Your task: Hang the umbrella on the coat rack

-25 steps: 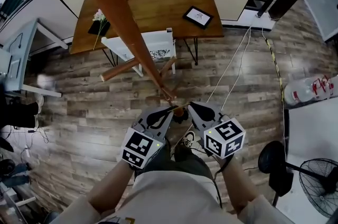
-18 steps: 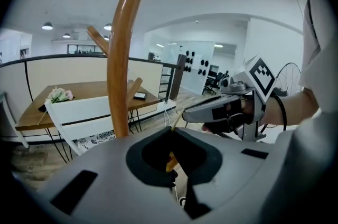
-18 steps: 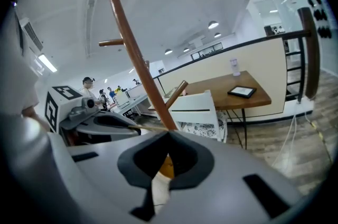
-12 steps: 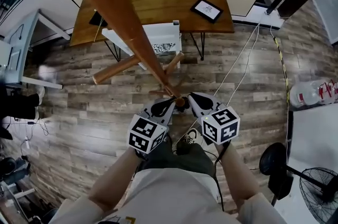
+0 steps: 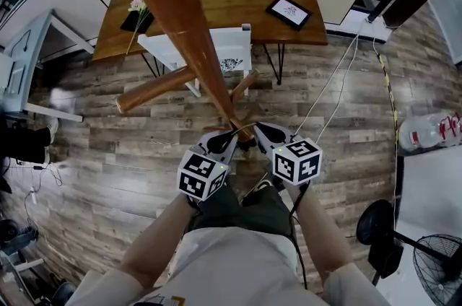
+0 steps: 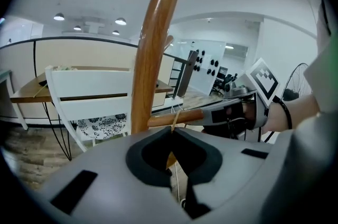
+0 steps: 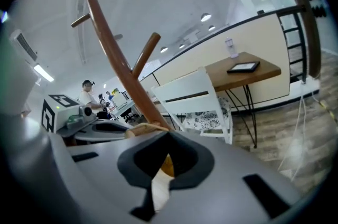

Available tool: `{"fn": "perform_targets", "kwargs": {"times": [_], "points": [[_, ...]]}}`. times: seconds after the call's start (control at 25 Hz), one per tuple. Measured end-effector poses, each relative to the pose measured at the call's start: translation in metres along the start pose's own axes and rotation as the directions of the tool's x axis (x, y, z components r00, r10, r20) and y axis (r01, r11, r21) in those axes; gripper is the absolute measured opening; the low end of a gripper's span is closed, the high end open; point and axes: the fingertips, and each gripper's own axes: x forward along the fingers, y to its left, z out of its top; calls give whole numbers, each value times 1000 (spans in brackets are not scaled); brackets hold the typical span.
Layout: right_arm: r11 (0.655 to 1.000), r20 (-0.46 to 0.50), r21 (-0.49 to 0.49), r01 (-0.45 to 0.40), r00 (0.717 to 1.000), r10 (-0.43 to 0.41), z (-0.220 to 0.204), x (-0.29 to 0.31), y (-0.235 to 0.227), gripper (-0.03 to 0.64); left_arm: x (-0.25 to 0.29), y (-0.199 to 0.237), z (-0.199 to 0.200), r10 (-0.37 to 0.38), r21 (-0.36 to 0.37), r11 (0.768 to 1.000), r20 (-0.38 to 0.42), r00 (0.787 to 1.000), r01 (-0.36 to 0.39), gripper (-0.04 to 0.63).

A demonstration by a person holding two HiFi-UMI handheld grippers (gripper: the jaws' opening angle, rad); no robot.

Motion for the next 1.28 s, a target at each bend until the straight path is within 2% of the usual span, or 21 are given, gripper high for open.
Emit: {"fn": "perform_targets", "kwargs": {"times": [0.16,0.32,0.48,0.64,0.8,1.0,1.12,1.28], "points": [[1000,-28,-24,-5,1000,4,-11,23,0,5,10,12,-12,24,-8,1000,-39,999,-24,2],[998,-69,-67,-1,998,-4,-18,36,2,11,18,18,-18,27,1,1000,-46,999,-27,2],[998,-104,-65,8,994,-15,-22,47,4,34,24,29,-24,43,14,999,-65,997,-42,2],[997,-139,-56,53,988,-60,-23,42,-4,78,12,43,-19,72,25,997,-84,994,-70,12],[989,-160,-44,139,977,-144,-19,19,-10,77,-19,49,-4,84,11,996,-61,995,-84,12],[976,-65,63,210,976,-206,21,-25,-5,54,-61,39,23,76,32,997,-23,997,-76,12],[975,10,41,220,975,-220,61,-55,14,44,-85,31,48,70,55,996,17,997,-71,12],[974,97,-35,222,971,-218,111,-92,52,28,-119,19,86,58,95,993,81,995,-66,12]]}}
